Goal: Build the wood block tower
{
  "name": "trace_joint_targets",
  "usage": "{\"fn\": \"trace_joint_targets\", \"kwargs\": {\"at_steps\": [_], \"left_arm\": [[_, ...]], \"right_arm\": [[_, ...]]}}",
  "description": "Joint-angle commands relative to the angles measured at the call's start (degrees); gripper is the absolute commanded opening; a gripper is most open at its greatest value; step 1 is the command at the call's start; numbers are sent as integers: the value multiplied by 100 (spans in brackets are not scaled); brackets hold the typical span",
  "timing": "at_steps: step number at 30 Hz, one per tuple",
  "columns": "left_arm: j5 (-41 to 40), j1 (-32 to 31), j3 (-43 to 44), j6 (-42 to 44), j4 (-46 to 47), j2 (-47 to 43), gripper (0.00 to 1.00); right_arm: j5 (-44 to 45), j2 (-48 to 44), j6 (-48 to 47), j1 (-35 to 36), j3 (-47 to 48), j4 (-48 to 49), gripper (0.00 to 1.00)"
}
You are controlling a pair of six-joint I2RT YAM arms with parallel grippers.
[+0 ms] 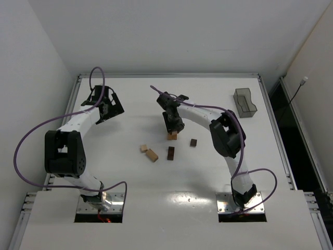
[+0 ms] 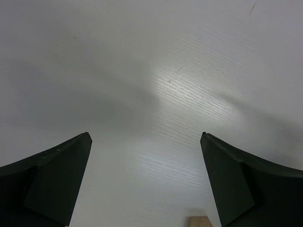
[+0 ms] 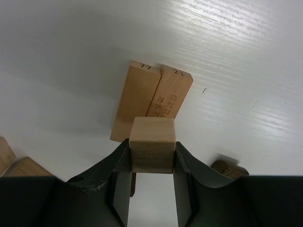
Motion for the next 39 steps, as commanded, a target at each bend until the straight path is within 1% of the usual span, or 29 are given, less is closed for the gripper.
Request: {"fn": "trace_joint_targets", "kwargs": {"at_steps": [1,7,17,25,31,39], "left_arm": [[-18,64,95,-78,19,-14,100],[106,64,95,-25,19,39,100],[211,64,95,-25,72,91,100],[273,64,95,-25,72,144,100],[273,64,95,-25,124,144,100],[325,64,95,-25,124,197,100]], "right_arm": [[88,20,244,-118,281,-108,0],[-123,74,244,-172,281,-47,0],[-448,249,516,-172,440,-46,0],[-334,302,947,-224,545,-99,0],[-264,416,1000,-224,782,-99,0],[-211,522,1000,-224,782,-99,0]]}}
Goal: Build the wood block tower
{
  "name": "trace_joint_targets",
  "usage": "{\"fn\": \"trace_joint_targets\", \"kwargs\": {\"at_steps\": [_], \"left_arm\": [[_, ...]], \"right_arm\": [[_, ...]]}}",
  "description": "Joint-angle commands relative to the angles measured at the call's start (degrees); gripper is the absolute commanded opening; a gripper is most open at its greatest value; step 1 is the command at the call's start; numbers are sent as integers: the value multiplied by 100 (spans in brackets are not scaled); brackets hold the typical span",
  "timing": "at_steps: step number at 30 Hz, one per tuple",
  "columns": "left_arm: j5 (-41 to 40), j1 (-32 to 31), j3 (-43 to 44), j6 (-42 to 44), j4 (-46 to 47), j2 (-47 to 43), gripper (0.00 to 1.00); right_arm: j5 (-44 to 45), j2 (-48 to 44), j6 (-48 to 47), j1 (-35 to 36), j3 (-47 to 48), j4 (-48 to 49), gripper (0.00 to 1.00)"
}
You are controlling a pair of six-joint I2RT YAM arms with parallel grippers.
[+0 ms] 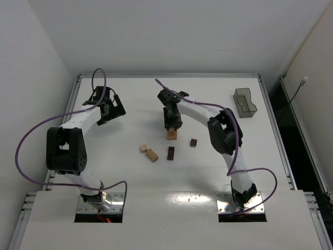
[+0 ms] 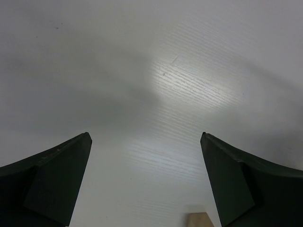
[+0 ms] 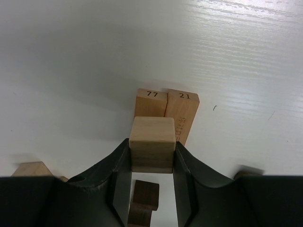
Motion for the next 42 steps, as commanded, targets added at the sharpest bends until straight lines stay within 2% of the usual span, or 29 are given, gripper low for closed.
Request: {"fn": "trace_joint_targets", "kwargs": {"at_steps": [1,20,24,27,28,30,31,35,38,42], "left_arm": [[41,64,95,-29,111,-17,100],[199,64,95,-29,164,141,100],[199,64,95,-29,164,141,100],[199,64,95,-29,164,141,100],[199,64,95,-29,164,193,100],[199,64,95,-29,164,194,100],[199,64,95,-29,164,194,100],[199,64,95,-29,164,194,100],[199,64,95,-29,164,194,100],[199,64,95,-29,164,79,100]], "right_arm": [[62,85,123,-15,221,-1,0],[-105,199,18,-173,168,-1,0],[-219,199,-44,-173,168,52,26],[-272,199,-105,-173,168,105,41],[-324,199,-105,-173,168,105,50],[-325,199,-157,-173,116,105,57],[-325,138,-158,-173,115,105,63],[-325,-90,-298,-120,115,166,70],[-272,-476,-509,2,-191,350,70],[-333,-1774,-939,65,-859,807,71]]}}
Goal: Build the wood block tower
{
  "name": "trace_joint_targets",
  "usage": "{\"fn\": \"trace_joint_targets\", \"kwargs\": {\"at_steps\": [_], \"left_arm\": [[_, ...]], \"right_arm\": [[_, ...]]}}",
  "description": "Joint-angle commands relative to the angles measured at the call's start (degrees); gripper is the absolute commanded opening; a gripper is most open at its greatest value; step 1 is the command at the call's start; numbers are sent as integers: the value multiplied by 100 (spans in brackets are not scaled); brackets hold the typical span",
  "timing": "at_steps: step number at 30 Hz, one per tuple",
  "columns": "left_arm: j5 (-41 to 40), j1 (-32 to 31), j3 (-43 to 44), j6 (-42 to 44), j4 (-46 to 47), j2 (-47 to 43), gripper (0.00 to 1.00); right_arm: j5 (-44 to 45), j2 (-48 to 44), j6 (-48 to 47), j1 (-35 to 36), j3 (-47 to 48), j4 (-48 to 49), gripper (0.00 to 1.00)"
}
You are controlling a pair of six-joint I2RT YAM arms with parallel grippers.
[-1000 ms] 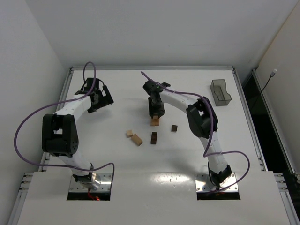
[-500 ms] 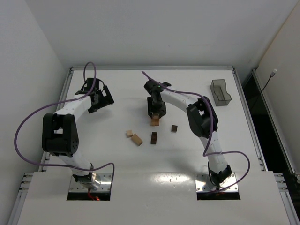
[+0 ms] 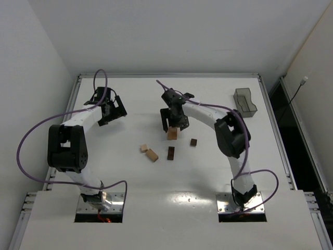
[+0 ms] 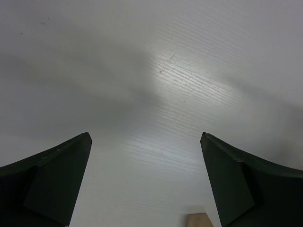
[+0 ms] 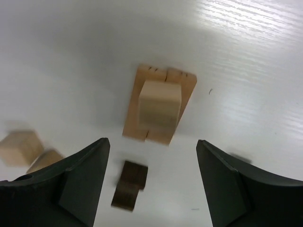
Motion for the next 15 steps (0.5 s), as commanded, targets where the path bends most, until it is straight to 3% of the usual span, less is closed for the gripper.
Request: {"fn": "trace_joint_targets", "kwargs": {"at_steps": [1,5,9,11,15], "left_arm": [[38,64,95,23,98,-106,100],[38,239,42,155,98,-238,100],[449,704,-81,418,98,-361,100],[529,1037,-81,533,19,-361,100],[968,1732,-81,796,19,-414,100]], "right_arm": [[-106,-1541,-524,169,-485,619,71],[-738,-2641,-2303,284,-1234,963,71],[-2308,-3388,-4072,284,-2164,1087,75],[-2820,-3591,-4820,284,-2342,1087,75],[-3533,-3461,-7496,757,-2230,359,80]]}}
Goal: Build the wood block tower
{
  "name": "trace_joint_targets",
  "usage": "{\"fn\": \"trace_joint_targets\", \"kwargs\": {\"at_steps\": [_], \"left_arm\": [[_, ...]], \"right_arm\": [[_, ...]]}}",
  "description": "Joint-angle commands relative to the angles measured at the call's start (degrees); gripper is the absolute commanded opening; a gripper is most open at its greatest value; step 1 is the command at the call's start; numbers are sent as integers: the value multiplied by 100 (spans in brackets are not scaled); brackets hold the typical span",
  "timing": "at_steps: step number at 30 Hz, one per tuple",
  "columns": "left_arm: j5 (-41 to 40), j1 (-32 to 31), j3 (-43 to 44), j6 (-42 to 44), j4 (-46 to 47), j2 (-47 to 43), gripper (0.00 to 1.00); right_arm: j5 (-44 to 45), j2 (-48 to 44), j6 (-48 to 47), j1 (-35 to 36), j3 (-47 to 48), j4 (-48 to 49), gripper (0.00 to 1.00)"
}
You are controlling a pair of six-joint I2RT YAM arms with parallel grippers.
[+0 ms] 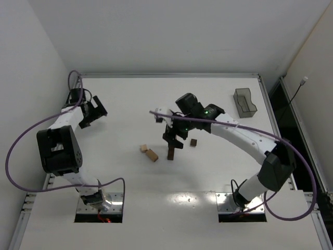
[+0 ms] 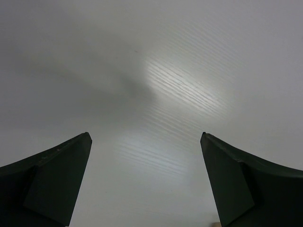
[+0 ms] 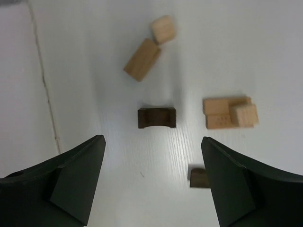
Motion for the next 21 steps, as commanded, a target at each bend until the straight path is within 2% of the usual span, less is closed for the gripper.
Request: {"fn": "trace_joint_targets", "kwargs": {"at_steps": [1,3,7,13,18,21], "left_arm": [[625,553,-37,296,24,-289,100],[627,791,-37,349,24,-351,100],[969,1029,-186,402,24,-474,100],[1146,1134,-126,350,24,-343,100],[1330,1187,-73,244,24,-158,100],[1444,1318,-2,244,24,-9,100]], "right_arm": [[-1199,386,-2751,311,5,-416,80],[-1595,598,-3243,381,172,-365,80],[-2157,1397,-3413,600,760,-215,78],[-2054,2846,-3204,987,2254,-549,69],[-1695,3033,-2237,1093,2010,591,62],[-1439,3182,-2174,1163,2009,655,60]]}}
